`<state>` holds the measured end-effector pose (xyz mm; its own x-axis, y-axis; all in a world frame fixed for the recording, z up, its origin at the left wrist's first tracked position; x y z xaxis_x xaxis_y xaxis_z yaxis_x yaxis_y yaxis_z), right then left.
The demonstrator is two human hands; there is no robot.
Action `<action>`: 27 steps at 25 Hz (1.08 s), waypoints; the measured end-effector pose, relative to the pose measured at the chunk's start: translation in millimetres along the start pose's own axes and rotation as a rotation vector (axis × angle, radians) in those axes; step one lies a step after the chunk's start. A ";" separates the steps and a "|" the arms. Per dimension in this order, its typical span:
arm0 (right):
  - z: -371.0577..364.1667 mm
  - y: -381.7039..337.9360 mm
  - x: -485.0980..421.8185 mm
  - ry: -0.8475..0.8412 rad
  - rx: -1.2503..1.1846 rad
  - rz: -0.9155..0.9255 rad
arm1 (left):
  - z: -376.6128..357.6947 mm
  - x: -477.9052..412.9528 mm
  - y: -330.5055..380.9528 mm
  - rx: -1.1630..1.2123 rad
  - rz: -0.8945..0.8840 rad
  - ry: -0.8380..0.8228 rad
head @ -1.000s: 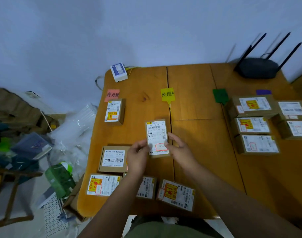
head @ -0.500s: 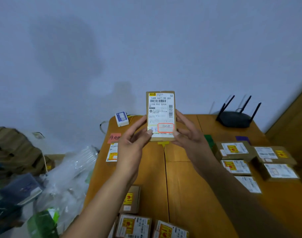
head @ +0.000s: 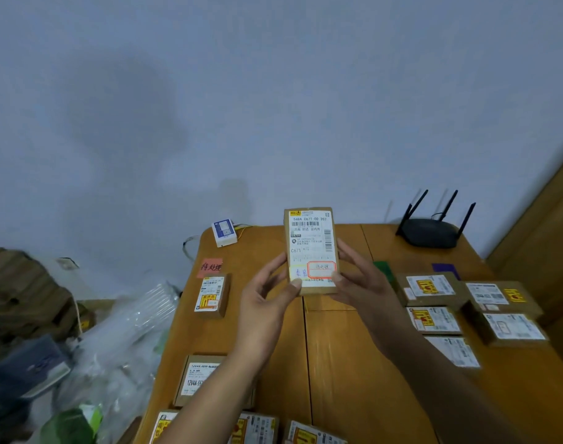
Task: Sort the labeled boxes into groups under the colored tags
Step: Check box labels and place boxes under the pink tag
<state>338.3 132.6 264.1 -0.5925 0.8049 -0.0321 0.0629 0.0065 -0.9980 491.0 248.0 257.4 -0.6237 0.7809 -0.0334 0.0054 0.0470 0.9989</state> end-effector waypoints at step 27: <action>-148.5 314.0 -136.9 0.144 0.083 -0.538 | 148.5 -134.0 -264.5 -0.692 0.413 0.047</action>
<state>558.4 112.6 -36.8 -0.4077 0.7737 0.4850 -0.2846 0.3970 -0.8726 689.3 223.4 -7.3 -0.7097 0.6230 0.3291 -0.2331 -0.6484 0.7248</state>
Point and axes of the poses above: each hand's wrist, its own x-axis away from the middle knuckle, its own z-axis out of the back of the hand, y = z × x, the point moved 7 cm from there along -x, towards the middle knuckle, and after that the axes turned 4 degrees about -x, right-handed, at the moved point
